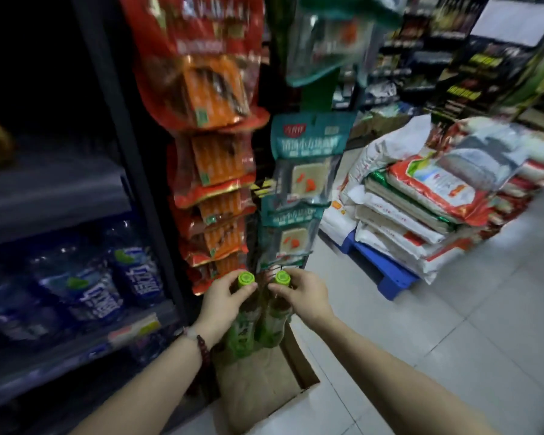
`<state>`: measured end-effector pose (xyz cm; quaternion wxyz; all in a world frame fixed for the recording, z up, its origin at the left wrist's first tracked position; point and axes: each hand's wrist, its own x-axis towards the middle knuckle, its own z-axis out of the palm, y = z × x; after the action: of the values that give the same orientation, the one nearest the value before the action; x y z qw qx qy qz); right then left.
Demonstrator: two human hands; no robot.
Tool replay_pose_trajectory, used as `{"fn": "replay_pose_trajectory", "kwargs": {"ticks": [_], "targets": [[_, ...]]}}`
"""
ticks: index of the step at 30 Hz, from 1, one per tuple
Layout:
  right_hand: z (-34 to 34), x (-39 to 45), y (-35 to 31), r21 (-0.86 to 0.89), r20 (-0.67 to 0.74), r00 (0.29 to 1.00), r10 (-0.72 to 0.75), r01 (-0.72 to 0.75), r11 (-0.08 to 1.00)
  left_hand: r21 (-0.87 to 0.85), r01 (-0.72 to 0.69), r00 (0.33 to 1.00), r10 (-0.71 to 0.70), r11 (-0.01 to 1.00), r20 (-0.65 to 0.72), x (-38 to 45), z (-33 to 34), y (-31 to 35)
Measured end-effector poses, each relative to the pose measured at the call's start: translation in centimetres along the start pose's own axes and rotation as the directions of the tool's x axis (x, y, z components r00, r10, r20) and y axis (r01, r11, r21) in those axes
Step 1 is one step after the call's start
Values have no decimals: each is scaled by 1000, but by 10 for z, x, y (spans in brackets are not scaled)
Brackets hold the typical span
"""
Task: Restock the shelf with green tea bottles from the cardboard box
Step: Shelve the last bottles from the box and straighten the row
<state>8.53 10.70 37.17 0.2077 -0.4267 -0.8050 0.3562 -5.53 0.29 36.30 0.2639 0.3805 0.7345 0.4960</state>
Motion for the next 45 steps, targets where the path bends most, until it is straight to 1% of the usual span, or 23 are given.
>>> {"fn": "replay_pose_trajectory", "kwargs": {"ticks": [6,10,13,16,19,22,25,27,32,35,40,43,45], "targets": [[-93,-18,-105,6,-43,998,-41,41,999,-9,-24,997,25,1000,72,-30,-47,111],[-145,-38,-164,62,-84,995,-51,56,996,-61,-48,994,54,997,100,-55,-67,174],[-175,-53,-197,68,-123,991,-60,69,995,-92,-40,992,50,995,113,-69,-82,214],[-202,-69,-229,46,-131,988,-82,89,995,-91,-98,988,108,991,110,-81,-100,251],[-224,-81,-259,14,-137,981,-134,138,990,-108,-124,986,134,986,95,-89,-121,287],[-238,-85,-281,-12,-129,978,-167,167,986,-111,-124,989,132,986,64,-93,-137,311],[-249,-82,-299,-93,-112,971,-210,200,975,-100,-116,992,119,988,31,-92,-154,326],[-258,-80,-314,-122,-92,966,-243,232,965,-85,-135,991,135,987,1,-89,-163,338],[-278,-74,-350,31,-65,948,-312,315,949,-65,-193,979,187,979,-82,-92,-188,375],[-291,-66,-376,44,-48,928,-371,373,927,-54,-241,962,231,969,-145,-97,-206,402],[-305,-58,-420,41,-54,887,-459,461,887,12,-299,921,291,954,-260,-113,-240,441],[-312,-61,-451,87,-53,855,-516,519,851,32,-333,896,327,942,-300,-124,-260,462],[-314,-63,-471,109,-61,834,-548,551,827,67,-325,879,327,943,-346,-129,-275,472]]}}
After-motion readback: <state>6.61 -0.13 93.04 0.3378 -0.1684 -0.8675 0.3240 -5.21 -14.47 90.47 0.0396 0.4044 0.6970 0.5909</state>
